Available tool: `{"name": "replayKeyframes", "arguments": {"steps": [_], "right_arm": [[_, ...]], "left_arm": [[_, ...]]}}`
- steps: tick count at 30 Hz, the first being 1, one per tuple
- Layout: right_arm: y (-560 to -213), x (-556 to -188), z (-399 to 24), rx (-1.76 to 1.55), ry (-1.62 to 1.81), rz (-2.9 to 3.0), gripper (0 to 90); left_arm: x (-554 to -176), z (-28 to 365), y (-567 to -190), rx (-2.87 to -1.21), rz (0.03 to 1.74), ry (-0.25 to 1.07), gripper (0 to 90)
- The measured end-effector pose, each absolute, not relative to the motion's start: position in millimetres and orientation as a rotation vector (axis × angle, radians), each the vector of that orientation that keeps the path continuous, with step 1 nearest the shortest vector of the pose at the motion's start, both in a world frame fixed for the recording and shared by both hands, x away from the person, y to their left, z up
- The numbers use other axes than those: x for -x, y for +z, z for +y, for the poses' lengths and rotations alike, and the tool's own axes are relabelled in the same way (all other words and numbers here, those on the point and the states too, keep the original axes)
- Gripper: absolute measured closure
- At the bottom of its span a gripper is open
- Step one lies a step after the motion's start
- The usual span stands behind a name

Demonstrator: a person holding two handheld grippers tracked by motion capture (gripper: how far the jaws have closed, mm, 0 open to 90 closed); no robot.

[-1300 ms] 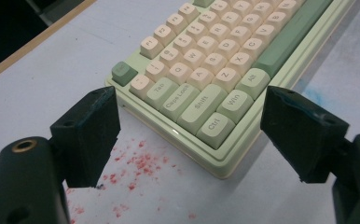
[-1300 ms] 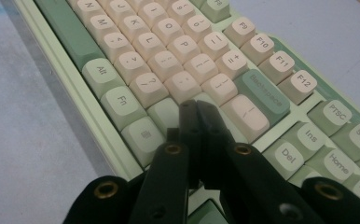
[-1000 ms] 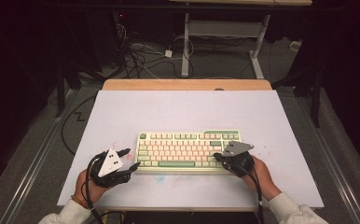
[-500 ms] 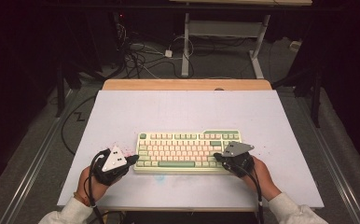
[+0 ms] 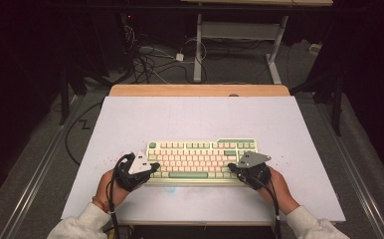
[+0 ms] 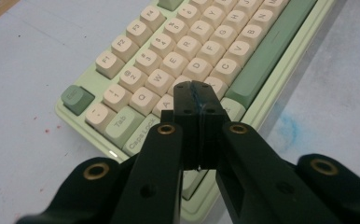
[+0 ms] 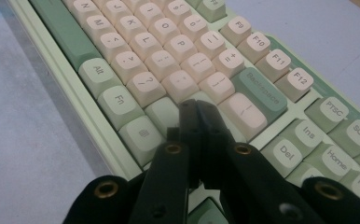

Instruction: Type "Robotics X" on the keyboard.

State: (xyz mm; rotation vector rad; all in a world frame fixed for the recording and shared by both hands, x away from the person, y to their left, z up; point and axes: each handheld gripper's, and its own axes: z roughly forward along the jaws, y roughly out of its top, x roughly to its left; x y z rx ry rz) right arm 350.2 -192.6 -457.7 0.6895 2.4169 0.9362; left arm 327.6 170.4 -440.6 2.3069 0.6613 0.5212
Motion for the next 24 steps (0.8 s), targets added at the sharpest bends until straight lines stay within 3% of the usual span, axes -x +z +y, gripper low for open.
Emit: {"name": "replayKeyframes", "arguments": {"steps": [24], "right_arm": [[-458.2, -349.0, -191.1, -0.680, 0.923, 2.407, 90.0]], "left_arm": [[-354.2, 134.7, -449.7, -2.410, 0.608, 0.454, 87.1]]}}
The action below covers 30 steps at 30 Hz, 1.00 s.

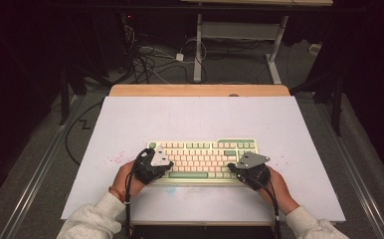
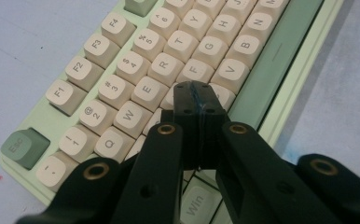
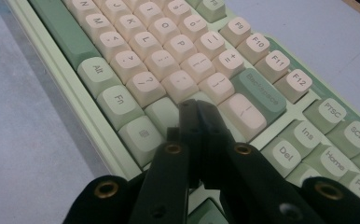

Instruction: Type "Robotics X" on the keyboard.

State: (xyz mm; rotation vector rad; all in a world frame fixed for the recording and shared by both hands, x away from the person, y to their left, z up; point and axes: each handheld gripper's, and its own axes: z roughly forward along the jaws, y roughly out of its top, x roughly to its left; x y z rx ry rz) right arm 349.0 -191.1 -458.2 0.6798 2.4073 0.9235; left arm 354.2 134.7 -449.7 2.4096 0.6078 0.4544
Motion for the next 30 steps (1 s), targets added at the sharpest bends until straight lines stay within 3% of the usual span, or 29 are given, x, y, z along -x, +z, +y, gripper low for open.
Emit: {"name": "replayKeyframes", "arguments": {"steps": [13, 30], "right_arm": [[-458.3, -348.4, -190.5, -0.678, 0.915, 2.404, 90.0], [-437.2, -340.2, -197.9, -0.678, 1.002, 2.308, 90.0]], "left_arm": [[-356.8, 133.5, -453.9, -2.418, 0.600, 0.443, 87.4], [-346.9, 144.1, -433.6, -2.302, 0.594, 0.567, 87.1]]}}
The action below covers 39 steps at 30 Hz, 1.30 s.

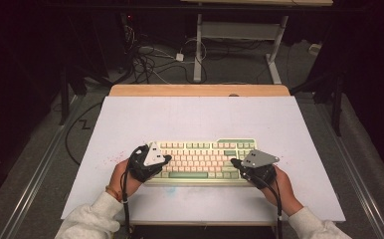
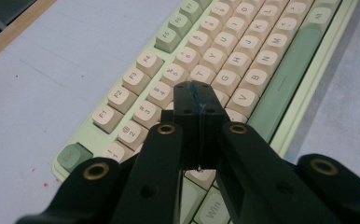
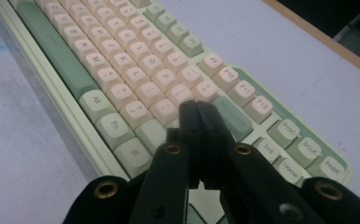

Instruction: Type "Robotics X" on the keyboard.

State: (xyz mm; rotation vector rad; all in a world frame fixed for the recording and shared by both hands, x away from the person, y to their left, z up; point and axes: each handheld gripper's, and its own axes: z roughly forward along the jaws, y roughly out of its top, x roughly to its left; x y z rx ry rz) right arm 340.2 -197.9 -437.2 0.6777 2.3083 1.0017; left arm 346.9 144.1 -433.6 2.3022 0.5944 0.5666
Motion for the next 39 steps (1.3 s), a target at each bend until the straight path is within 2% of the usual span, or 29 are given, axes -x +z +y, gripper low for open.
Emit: {"name": "replayKeyframes", "arguments": {"steps": [8, 10, 11, 13, 17, 19, 21, 25, 27, 33, 39], "right_arm": [[-434.7, -340.5, -200.4, -0.681, 1.029, 2.291, 82.5], [-434.8, -340.6, -199.8, -0.681, 1.028, 2.290, 79.8], [-434.9, -340.7, -199.7, -0.680, 1.030, 2.288, 78.4], [-434.8, -340.8, -199.6, -0.680, 1.033, 2.279, 73.3], [-434.6, -341.4, -200.3, -0.679, 1.042, 2.273, 64.6], [-434.7, -341.0, -199.9, -0.682, 1.046, 2.264, 60.1], [-434.6, -340.9, -199.6, -0.679, 1.055, 2.256, 50.9], [-435.0, -341.4, -198.7, -0.689, 1.063, 2.235, 32.2], [-434.9, -342.2, -198.3, -0.698, 1.065, 2.226, 25.5], [-432.4, -342.7, -200.4, -0.701, 1.102, 2.195, 15.7], [-429.0, -340.3, -199.9, -0.700, 1.104, 2.175, 16.7]], "left_arm": [[-345.4, 147.1, -433.1, -2.262, 0.603, 0.619, 81.7], [-345.5, 146.9, -433.8, -2.256, 0.608, 0.636, 74.6], [-345.7, 146.9, -434.2, -2.259, 0.607, 0.633, 74.2], [-345.8, 146.2, -435.5, -2.259, 0.611, 0.646, 64.5], [-345.8, 145.5, -438.0, -2.257, 0.614, 0.668, 52.9], [-345.5, 144.7, -438.9, -2.248, 0.624, 0.686, 41.9], [-345.0, 143.8, -440.2, -2.231, 0.640, 0.713, 31.0], [-345.9, 143.0, -441.0, -2.219, 0.646, 0.707, 21.6], [-345.6, 143.0, -440.8, -2.212, 0.636, 0.697, 19.6], [-342.2, 142.6, -439.0, -2.192, 0.610, 0.701, 17.2], [-336.0, 143.0, -435.2, -2.153, 0.608, 0.736, 17.2]]}}
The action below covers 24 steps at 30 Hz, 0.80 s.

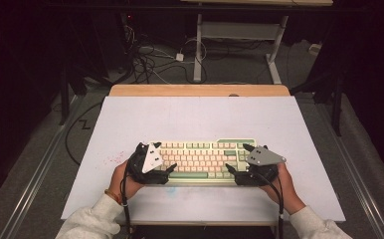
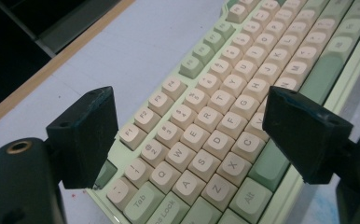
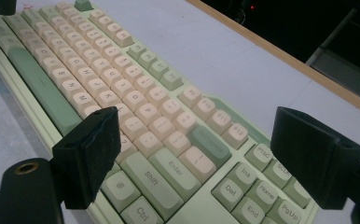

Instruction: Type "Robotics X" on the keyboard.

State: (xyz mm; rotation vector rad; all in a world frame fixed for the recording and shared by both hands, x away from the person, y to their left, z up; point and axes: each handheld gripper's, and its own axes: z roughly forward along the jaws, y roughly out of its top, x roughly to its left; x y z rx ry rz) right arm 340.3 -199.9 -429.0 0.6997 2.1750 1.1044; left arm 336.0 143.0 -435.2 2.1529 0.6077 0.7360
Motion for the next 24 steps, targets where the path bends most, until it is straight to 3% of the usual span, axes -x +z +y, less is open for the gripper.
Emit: {"name": "replayKeyframes", "arguments": {"steps": [24], "right_arm": [[-420.3, -325.5, -195.7, -0.643, 1.083, 2.130, 17.2]], "left_arm": [[-311.4, 146.1, -434.4, -2.101, 0.603, 0.856, 17.2]]}}
